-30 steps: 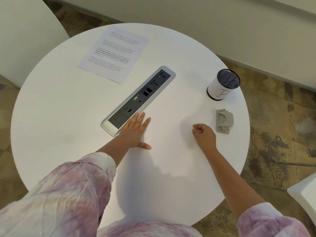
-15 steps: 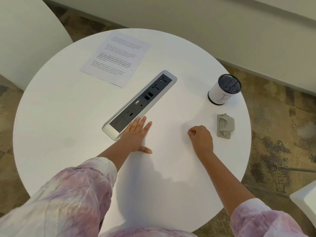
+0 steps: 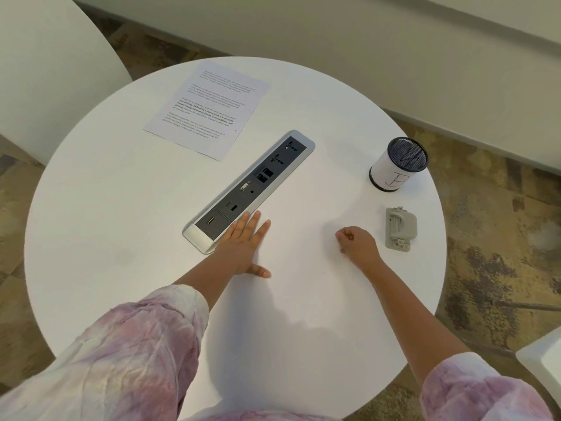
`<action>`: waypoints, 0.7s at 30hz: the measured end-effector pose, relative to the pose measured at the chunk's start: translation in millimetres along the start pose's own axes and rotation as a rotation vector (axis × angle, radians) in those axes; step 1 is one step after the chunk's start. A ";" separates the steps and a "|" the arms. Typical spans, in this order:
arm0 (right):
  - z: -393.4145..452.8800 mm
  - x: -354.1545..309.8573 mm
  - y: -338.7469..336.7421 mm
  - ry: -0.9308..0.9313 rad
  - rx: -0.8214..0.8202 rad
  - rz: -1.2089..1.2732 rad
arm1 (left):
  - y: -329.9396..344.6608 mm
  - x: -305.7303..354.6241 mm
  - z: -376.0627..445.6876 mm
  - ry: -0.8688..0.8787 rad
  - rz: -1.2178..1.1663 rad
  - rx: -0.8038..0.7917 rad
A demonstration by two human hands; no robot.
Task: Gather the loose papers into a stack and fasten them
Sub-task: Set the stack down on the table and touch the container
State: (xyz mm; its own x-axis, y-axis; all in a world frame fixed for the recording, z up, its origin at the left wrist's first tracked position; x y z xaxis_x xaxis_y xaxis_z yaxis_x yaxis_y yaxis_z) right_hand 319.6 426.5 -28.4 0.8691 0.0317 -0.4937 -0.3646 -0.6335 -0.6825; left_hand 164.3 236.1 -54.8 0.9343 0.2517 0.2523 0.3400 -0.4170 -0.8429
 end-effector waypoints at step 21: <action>-15.8 -22.8 0.9 0.309 -0.661 1.338 | 4.1 -2.9 3.4 0.000 0.000 0.009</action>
State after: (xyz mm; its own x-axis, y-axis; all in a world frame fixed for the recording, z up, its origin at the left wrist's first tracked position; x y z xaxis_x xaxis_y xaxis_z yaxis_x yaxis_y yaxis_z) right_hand 304.7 413.0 -9.3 0.0964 -0.9326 -0.3477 -0.7780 -0.2885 0.5581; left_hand 162.6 236.6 -60.6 0.9341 0.2522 0.2525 0.3395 -0.4092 -0.8469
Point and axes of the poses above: each hand's wrist, its own z-axis towards the middle knuckle, its own y-axis out of the palm, x = y × z, the point moved 9 cm from there along z, towards the middle knuckle, and after that the axes turned 14 degrees about y, right-handed, at the moved point
